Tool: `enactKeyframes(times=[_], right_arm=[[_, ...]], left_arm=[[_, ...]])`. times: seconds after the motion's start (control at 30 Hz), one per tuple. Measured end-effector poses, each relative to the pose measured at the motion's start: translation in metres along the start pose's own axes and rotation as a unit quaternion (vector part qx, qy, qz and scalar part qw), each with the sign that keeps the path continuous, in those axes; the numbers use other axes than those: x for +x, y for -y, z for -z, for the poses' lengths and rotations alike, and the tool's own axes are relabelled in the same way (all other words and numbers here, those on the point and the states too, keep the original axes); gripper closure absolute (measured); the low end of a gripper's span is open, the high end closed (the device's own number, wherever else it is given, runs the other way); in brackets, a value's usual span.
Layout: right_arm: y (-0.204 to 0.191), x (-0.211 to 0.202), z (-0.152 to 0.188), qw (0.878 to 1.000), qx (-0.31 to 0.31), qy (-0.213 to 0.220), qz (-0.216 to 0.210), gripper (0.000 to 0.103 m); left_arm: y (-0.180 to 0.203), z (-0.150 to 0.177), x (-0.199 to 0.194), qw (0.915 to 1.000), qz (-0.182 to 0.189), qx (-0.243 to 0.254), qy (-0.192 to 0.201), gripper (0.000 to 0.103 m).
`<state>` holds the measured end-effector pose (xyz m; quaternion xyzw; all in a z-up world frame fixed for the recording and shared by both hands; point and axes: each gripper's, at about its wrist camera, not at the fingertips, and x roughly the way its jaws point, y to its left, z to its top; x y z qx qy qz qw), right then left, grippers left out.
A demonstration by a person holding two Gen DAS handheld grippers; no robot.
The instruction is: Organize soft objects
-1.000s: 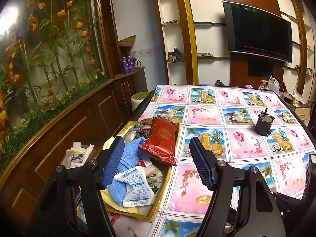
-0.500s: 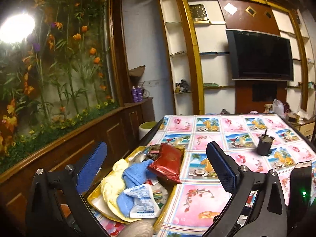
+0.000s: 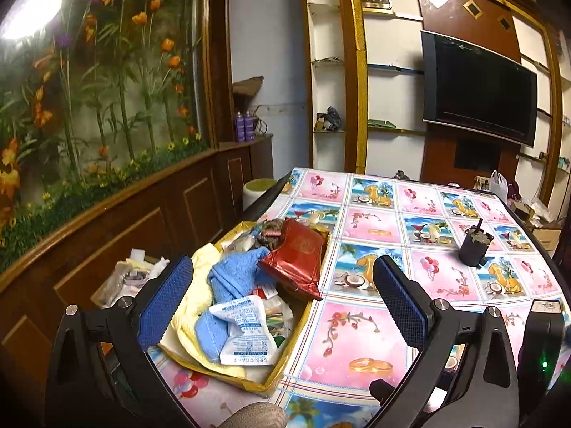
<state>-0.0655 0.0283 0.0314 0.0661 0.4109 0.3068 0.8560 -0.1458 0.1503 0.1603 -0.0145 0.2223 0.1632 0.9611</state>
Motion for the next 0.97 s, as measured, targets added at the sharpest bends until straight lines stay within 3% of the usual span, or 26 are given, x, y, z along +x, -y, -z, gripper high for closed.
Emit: enactKeyframes(times=[0.2, 0.97], right_arm=[[-0.005, 0.004, 0.002, 1.000, -0.008, -0.006, 0.003, 0.048], [-0.015, 0.015, 0.005, 0.999, -0.025, -0.026, 0.011, 0.048]], left_arm=[[-0.004, 0.004, 0.012, 0.9997, 0.000, -0.007, -0.025, 0.001], [-0.021, 0.016, 0.034, 0.9977, -0.018, -0.014, -0.063, 0.001]])
